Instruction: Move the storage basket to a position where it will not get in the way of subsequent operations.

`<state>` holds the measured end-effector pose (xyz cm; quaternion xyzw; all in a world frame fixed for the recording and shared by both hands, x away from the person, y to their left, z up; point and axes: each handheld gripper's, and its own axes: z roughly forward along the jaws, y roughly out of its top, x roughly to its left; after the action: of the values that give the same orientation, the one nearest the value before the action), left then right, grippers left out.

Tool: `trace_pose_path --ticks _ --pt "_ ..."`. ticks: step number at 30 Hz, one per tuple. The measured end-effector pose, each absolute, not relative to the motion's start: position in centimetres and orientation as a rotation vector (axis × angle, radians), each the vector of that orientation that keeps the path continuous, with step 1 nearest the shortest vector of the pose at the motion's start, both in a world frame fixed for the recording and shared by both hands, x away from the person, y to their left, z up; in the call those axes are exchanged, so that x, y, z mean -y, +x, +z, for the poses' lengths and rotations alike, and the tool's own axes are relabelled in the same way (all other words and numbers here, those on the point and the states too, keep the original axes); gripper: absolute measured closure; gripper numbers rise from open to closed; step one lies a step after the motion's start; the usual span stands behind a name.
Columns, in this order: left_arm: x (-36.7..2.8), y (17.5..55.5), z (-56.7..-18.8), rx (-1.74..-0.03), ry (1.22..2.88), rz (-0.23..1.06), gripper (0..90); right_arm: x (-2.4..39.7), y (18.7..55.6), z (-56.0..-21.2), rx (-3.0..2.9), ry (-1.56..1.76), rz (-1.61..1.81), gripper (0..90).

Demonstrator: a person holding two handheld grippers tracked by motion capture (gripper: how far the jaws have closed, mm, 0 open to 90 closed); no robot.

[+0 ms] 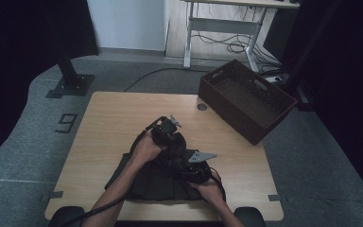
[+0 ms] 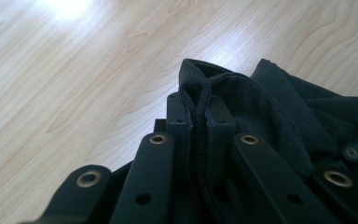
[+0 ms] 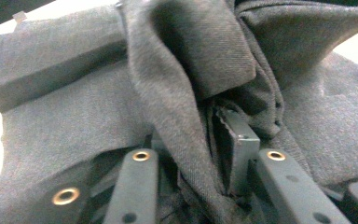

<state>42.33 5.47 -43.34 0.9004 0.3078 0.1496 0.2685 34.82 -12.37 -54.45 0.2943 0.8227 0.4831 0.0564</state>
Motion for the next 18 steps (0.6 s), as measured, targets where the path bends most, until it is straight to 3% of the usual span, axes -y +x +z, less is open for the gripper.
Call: trace_pose_path --ticks 10,18 --pt "-10.5 38.6 -41.3 -0.817 2.309 0.459 83.0 12.5 33.9 -53.0 -2.466 0.822 1.455 34.7" --pt "-12.7 35.5 -42.2 -0.827 2.280 0.456 83.0 15.1 32.3 -52.3 -2.460 0.775 1.370 31.3"
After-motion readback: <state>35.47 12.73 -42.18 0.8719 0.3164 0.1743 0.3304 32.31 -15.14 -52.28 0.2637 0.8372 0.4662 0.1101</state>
